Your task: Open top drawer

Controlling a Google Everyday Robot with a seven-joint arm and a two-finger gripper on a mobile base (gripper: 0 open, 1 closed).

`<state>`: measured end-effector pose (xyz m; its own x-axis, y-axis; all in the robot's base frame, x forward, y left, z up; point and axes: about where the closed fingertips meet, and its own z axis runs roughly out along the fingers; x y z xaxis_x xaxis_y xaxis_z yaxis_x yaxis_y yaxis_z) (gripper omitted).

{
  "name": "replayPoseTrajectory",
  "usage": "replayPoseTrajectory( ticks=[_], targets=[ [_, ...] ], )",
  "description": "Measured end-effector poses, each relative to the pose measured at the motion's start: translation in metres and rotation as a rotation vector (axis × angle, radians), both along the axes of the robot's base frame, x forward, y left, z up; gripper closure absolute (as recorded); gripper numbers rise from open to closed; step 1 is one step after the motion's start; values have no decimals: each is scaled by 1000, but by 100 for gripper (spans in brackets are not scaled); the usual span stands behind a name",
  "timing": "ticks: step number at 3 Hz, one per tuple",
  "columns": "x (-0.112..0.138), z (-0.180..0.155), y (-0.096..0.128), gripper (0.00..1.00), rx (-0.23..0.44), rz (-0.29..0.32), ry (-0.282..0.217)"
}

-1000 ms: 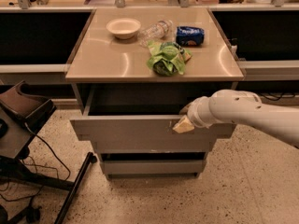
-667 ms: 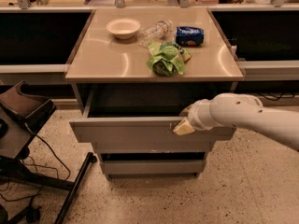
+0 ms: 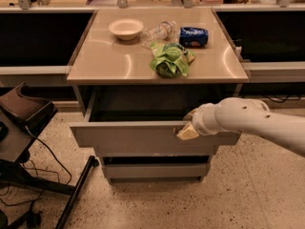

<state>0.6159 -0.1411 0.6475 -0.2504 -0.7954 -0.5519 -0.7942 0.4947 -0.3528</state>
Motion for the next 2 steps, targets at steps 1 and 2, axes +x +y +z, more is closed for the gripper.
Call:
replayPoseTrajectory(
  ticks=[1, 2],
  targets=[
    [0, 3, 1, 100, -1, 1, -1],
    [-15, 2, 2, 100, -8, 22, -35]
  ],
)
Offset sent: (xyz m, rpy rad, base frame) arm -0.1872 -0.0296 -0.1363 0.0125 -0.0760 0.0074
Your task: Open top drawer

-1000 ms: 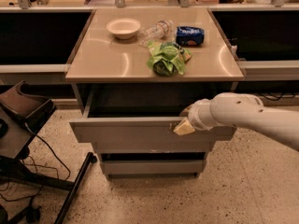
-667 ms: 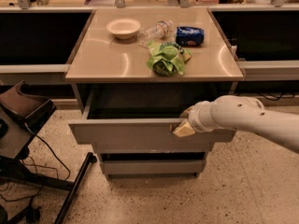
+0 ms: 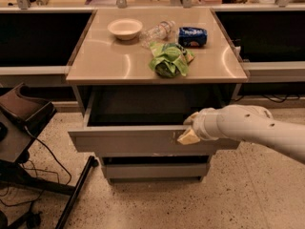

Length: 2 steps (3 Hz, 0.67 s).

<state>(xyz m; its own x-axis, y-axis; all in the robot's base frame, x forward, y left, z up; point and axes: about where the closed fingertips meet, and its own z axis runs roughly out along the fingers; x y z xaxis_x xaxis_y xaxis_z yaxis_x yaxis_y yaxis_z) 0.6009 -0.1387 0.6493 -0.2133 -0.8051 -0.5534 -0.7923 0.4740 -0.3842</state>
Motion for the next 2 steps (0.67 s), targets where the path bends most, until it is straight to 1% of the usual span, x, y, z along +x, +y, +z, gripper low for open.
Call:
replayPoseTrajectory(
  ticks=[1, 2],
  targets=[
    [-2, 2, 0, 100, 1, 0, 1],
    [-12, -3, -2, 100, 6, -2, 0]
  ],
)
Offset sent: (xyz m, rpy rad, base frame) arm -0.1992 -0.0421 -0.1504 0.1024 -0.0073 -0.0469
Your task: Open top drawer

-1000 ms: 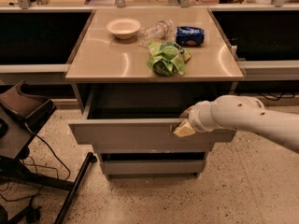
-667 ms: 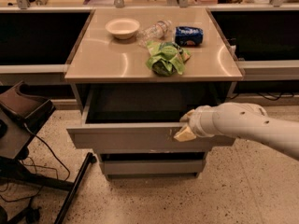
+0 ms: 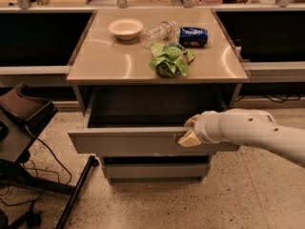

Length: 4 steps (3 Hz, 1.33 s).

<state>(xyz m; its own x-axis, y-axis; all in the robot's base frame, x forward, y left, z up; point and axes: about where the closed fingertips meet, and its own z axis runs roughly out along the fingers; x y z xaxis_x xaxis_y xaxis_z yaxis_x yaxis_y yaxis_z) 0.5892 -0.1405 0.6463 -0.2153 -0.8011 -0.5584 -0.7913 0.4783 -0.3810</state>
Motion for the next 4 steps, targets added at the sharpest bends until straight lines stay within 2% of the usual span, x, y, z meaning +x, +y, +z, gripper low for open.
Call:
replayPoseTrajectory(
  ticks=[4],
  targets=[
    [-17, 4, -1, 100, 11, -8, 2]
  ],
)
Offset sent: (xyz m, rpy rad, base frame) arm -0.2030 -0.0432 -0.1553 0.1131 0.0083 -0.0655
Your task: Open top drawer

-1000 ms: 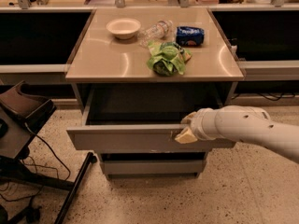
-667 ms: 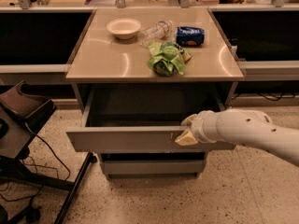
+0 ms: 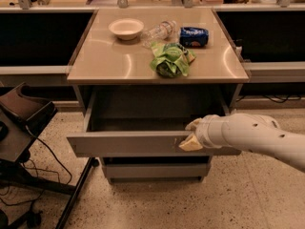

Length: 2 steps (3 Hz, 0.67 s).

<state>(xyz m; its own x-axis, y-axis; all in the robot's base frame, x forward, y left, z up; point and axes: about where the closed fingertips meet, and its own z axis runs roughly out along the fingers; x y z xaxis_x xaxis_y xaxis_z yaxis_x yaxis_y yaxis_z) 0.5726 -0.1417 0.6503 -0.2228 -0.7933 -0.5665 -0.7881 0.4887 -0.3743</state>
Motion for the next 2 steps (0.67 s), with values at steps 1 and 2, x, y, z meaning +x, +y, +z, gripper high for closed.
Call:
replayPoseTrajectory(
  ticks=[1, 2],
  targets=[
    [0, 0, 0, 100, 0, 0, 0],
    [-3, -2, -1, 100, 8, -4, -1]
  ],
)
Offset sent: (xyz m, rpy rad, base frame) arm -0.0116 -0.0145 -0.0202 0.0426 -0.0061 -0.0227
